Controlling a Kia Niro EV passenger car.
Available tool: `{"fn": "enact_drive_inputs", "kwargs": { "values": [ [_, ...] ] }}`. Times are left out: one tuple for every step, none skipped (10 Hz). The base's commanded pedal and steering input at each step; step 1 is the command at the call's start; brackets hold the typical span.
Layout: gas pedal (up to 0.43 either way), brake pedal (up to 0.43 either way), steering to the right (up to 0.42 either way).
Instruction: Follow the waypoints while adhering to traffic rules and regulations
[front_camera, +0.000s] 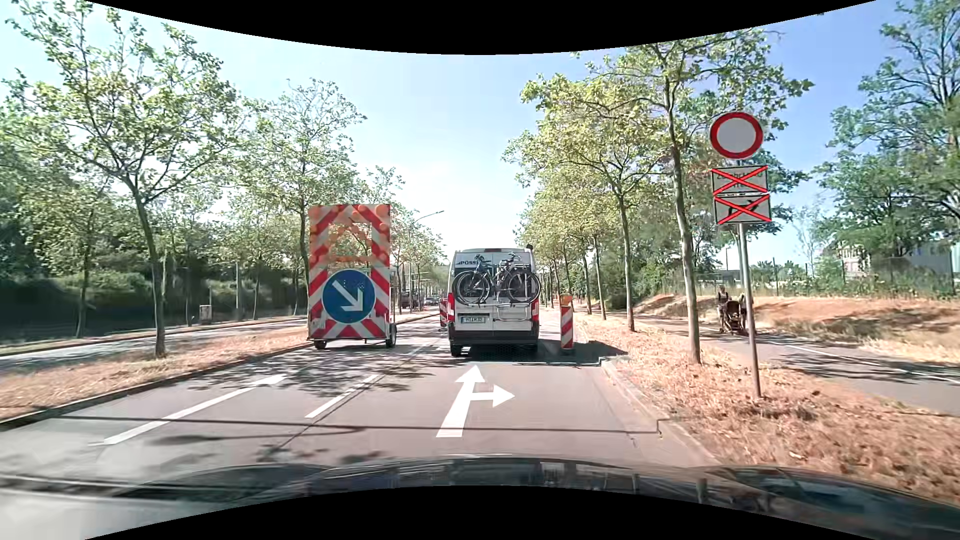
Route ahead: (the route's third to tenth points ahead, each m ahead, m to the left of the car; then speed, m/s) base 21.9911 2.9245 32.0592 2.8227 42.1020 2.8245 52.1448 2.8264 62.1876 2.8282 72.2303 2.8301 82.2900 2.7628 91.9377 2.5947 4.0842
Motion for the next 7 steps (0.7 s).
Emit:
{"fn": "enact_drive_inputs", "kwargs": {
  "values": [
    [0.067,0.0,-0.01],
    [0.067,0.0,-0.01],
    [0.067,0.0,-0.01],
    [0.067,0.0,-0.01],
    [0.067,0.0,-0.01],
    [0.067,0.0,-0.01],
    [0.067,0.0,-0.01]
  ]
}}
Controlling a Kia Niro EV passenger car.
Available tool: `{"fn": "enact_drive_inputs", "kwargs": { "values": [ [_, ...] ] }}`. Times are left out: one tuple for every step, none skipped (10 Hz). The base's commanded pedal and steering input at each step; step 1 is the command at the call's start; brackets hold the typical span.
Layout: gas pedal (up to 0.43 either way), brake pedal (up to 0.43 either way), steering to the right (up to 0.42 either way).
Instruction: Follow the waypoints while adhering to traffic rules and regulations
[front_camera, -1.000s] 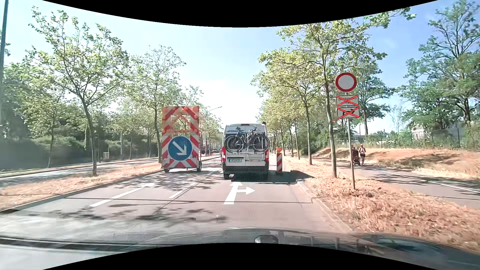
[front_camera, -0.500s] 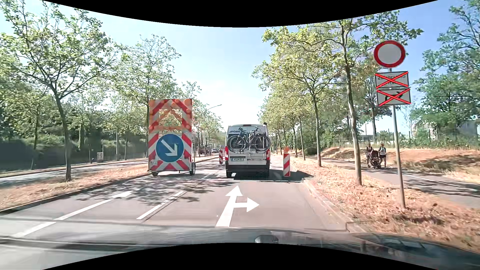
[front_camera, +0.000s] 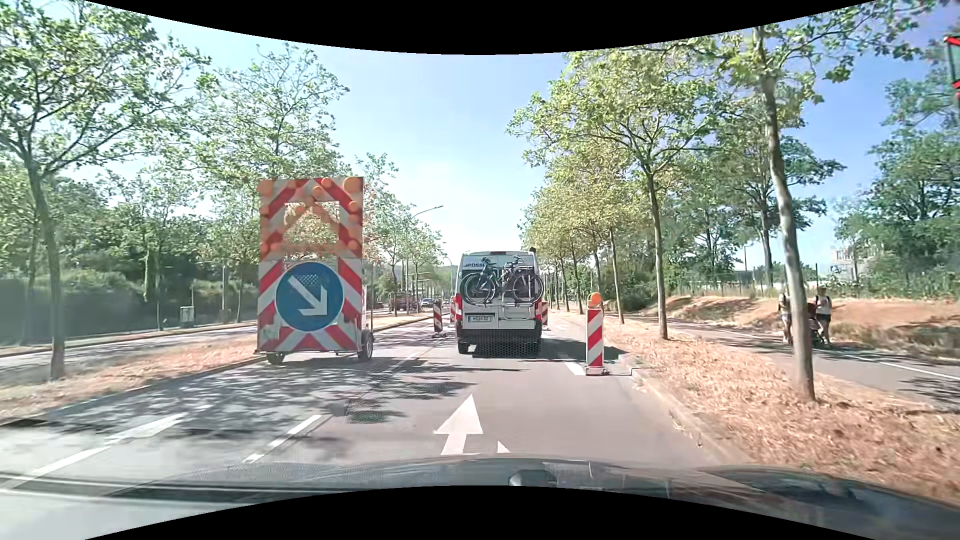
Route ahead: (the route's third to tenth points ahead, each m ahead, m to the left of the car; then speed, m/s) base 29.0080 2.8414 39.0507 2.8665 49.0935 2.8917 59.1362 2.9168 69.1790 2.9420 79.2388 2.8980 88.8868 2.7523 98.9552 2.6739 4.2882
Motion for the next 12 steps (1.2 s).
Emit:
{"fn": "enact_drive_inputs", "kwargs": {
  "values": [
    [0.067,0.0,-0.01],
    [0.067,0.0,-0.01],
    [0.067,0.0,-0.01],
    [0.079,0.0,-0.01],
    [0.079,0.0,-0.009],
    [0.079,0.0,-0.007],
    [0.079,0.0,-0.004],
    [0.079,0.0,-0.002],
    [0.079,0.0,0.0],
    [0.079,0.0,0.001],
    [0.087,0.0,0.002],
    [0.11,0.0,0.004]
  ]
}}
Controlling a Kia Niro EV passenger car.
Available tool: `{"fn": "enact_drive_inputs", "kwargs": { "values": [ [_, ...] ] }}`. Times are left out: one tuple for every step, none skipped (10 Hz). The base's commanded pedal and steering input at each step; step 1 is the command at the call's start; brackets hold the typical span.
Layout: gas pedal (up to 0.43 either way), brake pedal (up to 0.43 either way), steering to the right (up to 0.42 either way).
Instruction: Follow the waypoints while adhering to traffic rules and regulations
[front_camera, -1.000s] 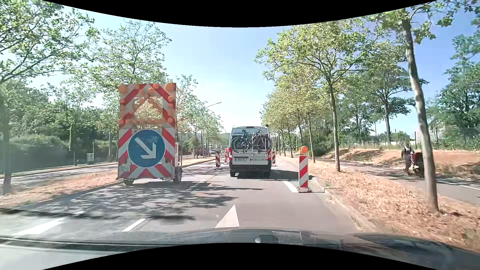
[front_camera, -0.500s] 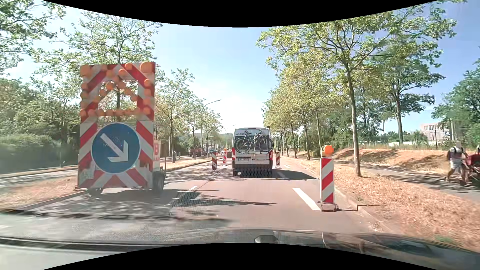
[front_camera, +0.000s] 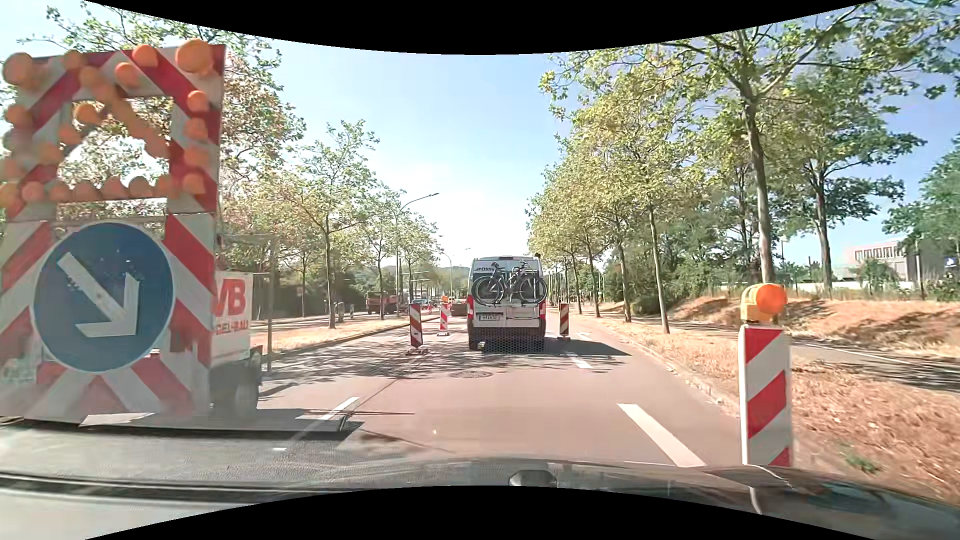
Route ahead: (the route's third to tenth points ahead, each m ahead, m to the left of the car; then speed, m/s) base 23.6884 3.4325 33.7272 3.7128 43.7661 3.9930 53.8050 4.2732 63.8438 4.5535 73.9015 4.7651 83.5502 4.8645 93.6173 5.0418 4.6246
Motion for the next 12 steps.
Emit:
{"fn": "enact_drive_inputs", "kwargs": {
  "values": [
    [0.13,0.0,0.004],
    [0.13,0.0,0.006],
    [0.138,0.0,0.008],
    [0.138,0.0,0.009],
    [0.138,0.0,0.01],
    [0.138,0.0,0.01],
    [0.138,0.0,0.01],
    [0.138,0.0,0.01],
    [0.138,0.0,0.01],
    [0.138,0.0,0.01],
    [0.138,0.0,0.01],
    [0.138,0.0,0.01]
  ]
}}
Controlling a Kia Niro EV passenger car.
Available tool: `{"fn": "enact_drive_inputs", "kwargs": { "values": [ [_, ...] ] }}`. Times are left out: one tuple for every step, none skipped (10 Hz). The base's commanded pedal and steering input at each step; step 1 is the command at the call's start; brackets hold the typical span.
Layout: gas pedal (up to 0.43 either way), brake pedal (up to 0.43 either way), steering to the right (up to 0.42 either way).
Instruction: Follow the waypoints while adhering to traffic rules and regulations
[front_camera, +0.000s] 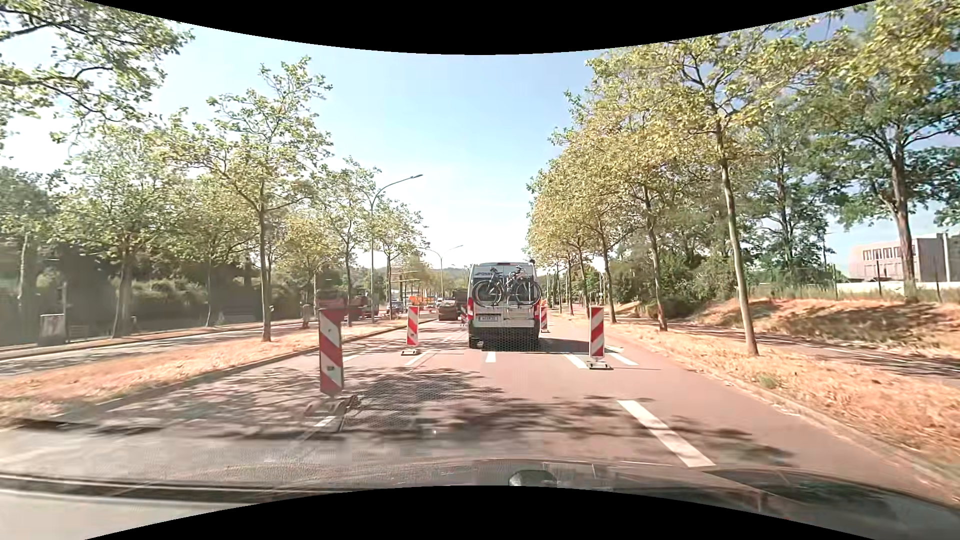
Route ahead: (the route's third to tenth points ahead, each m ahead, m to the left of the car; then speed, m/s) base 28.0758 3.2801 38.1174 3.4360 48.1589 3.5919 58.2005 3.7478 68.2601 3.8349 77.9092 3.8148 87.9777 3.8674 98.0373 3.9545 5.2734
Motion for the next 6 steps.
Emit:
{"fn": "enact_drive_inputs", "kwargs": {
  "values": [
    [0.138,0.0,0.01],
    [0.138,0.0,0.01],
    [0.138,0.0,0.01],
    [0.138,0.0,0.01],
    [0.138,0.0,0.009],
    [0.138,0.0,0.009]
  ]
}}
